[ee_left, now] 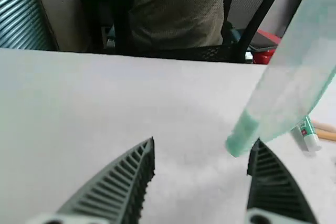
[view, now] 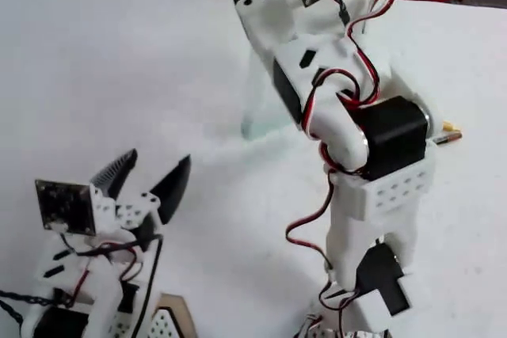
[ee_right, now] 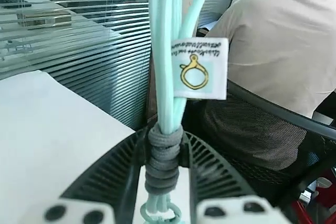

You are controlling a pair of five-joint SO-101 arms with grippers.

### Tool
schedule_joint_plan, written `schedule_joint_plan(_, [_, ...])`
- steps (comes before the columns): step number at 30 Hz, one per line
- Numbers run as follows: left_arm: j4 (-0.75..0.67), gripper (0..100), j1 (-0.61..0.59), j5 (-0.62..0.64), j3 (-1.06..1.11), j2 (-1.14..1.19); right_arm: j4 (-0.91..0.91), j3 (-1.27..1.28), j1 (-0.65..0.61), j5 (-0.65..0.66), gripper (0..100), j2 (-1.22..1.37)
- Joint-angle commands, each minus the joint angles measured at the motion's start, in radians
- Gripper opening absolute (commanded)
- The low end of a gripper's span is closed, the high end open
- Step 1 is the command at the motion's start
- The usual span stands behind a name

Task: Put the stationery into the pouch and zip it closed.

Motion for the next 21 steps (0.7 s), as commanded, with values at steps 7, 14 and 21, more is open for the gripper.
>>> schedule_joint_plan(7, [-0.037,29,0.145,-0.049,-0.098,0.008,0.008,-0.026,0.004,-0.014,1.8,0.107])
schedule_joint_plan(14, [-0.083,28,0.105,-0.141,-0.002,0.004,0.090,-0.038,-0.076,-0.011,1.8,0.116])
schedule_joint_plan(21, [-0.058,28,0.015,-0.149,-0.041,0.002,0.015,-0.037,-0.070,-0.009,1.9,0.061])
